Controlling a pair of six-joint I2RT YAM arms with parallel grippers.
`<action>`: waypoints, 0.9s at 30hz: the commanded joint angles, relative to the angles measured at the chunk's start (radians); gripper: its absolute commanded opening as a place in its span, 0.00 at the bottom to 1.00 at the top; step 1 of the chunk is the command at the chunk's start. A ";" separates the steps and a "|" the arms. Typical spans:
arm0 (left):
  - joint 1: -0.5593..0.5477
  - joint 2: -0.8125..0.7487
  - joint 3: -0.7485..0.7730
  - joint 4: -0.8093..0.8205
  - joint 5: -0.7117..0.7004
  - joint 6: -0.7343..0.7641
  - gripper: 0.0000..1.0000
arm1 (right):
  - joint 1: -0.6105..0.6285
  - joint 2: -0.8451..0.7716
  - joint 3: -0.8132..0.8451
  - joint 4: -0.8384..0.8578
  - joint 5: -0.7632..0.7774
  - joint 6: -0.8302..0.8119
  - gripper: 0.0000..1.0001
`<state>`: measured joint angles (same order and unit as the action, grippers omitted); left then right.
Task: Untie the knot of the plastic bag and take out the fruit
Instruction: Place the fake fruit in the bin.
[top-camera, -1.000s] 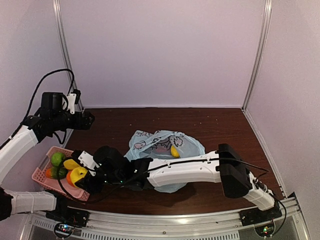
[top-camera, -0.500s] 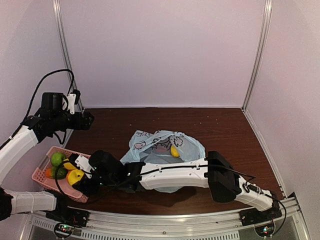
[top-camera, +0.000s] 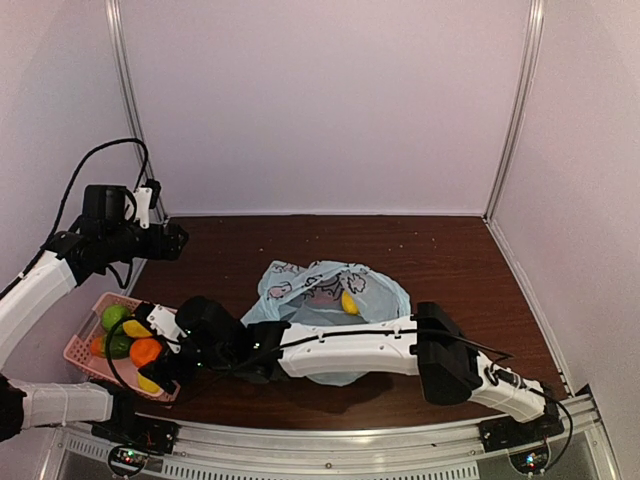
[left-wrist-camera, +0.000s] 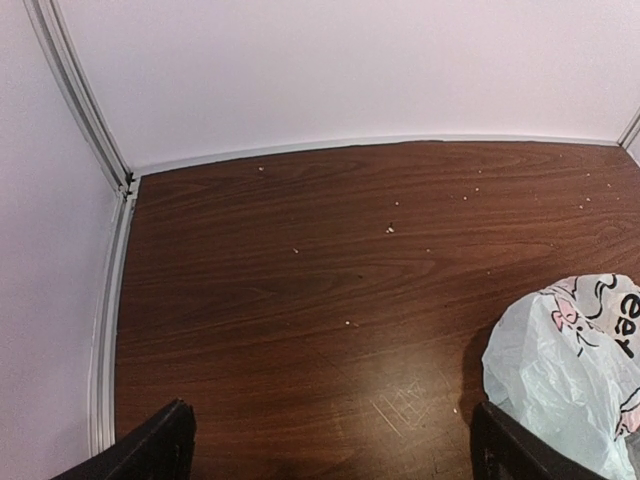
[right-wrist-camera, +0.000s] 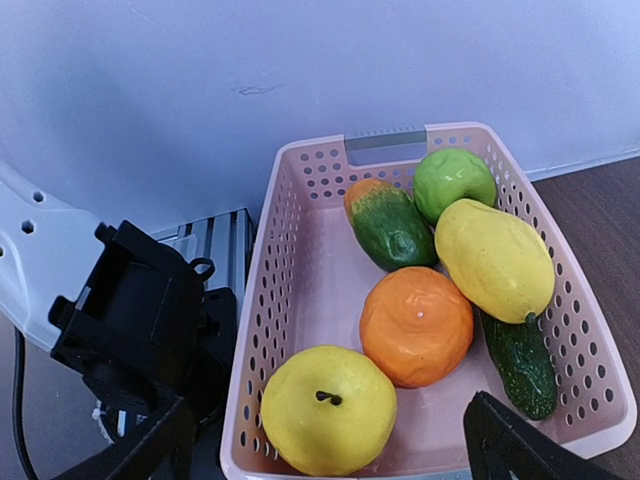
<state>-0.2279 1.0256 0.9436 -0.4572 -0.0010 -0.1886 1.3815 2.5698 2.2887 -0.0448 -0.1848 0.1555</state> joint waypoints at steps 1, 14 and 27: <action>0.006 -0.009 -0.011 0.025 0.001 0.010 0.97 | 0.003 -0.021 0.029 -0.026 -0.004 -0.008 0.93; -0.020 -0.014 -0.069 0.134 0.309 -0.073 0.97 | -0.001 -0.604 -0.579 0.064 0.245 -0.003 0.89; -0.384 0.120 -0.076 0.226 0.417 -0.220 0.98 | -0.152 -0.999 -1.056 -0.085 0.425 0.258 0.86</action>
<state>-0.5335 1.0721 0.8677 -0.2897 0.3893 -0.3702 1.2793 1.6169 1.3327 -0.0711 0.1967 0.2955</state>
